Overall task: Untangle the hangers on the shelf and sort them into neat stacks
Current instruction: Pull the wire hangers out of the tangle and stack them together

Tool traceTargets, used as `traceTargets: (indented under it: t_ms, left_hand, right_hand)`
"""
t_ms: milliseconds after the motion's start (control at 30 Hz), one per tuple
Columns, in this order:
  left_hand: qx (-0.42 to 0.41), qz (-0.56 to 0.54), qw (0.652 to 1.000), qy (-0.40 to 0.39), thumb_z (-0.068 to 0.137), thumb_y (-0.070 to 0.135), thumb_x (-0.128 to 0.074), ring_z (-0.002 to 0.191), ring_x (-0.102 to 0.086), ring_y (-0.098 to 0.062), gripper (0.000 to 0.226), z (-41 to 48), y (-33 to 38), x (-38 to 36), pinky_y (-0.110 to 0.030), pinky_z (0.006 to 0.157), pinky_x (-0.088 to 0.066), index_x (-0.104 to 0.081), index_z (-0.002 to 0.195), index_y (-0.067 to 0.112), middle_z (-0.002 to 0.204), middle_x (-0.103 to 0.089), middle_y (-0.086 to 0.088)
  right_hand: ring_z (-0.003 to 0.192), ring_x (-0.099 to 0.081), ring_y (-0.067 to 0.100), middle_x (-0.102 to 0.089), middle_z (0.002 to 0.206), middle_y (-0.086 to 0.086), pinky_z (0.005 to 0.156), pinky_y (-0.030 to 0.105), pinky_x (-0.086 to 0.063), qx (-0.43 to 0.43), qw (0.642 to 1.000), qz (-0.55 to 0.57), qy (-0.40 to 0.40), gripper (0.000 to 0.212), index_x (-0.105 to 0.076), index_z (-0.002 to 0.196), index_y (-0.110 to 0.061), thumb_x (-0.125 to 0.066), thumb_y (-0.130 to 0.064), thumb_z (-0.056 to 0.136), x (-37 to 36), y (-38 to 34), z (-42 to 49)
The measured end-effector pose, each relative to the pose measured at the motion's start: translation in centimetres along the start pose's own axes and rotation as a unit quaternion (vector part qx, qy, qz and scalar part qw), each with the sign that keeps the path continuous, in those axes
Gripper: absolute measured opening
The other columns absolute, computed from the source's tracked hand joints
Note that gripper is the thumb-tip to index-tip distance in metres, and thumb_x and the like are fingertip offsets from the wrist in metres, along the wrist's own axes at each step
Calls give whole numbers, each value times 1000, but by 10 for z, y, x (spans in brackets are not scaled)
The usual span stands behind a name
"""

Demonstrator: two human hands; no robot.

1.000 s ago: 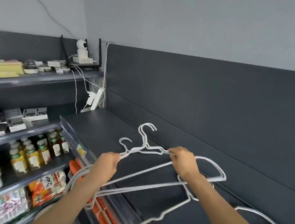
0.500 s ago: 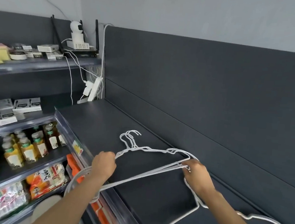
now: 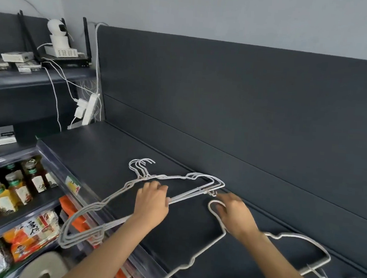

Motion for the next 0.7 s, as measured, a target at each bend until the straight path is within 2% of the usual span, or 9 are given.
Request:
traceTargets:
  t_ms: [200,433,700]
  left_hand:
    - [-88,-12,996,-32,95,31,-41,123,-41,-23,38,-24,79,-14,-35,101,-33,-45,131,19,133,-48,-1]
    - [-158,-9,986,-47,94,29,-42,122,-42,-23,36,-59,173,-20,-35,98,-35,-48,128,20,129,-53,-1]
    - [-223,-10,973,-56,93,32,-44,119,-46,-23,34,-143,321,-38,-34,97,-36,-52,123,19,126,-56,-1]
  right_hand:
    - [126,-42,24,-47,136,7,104,33,-36,-27,998,-59,4,45,-40,135,-12,-46,-24,93,28,39,-49]
    - [120,-45,25,-51,129,7,101,33,-37,-71,993,-81,46,41,-42,132,-11,-44,-24,93,81,101,-127]
    - [116,-47,28,-53,124,8,97,36,-40,-136,983,-97,76,39,-46,128,-10,-45,-26,92,147,212,-258]
Point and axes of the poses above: each hand's wrist, its own z-axis towards the middle knuckle, its own x-axis out of the back of the hand, y = z × x, the point moved 9 cm from there along z, towards the middle knuckle
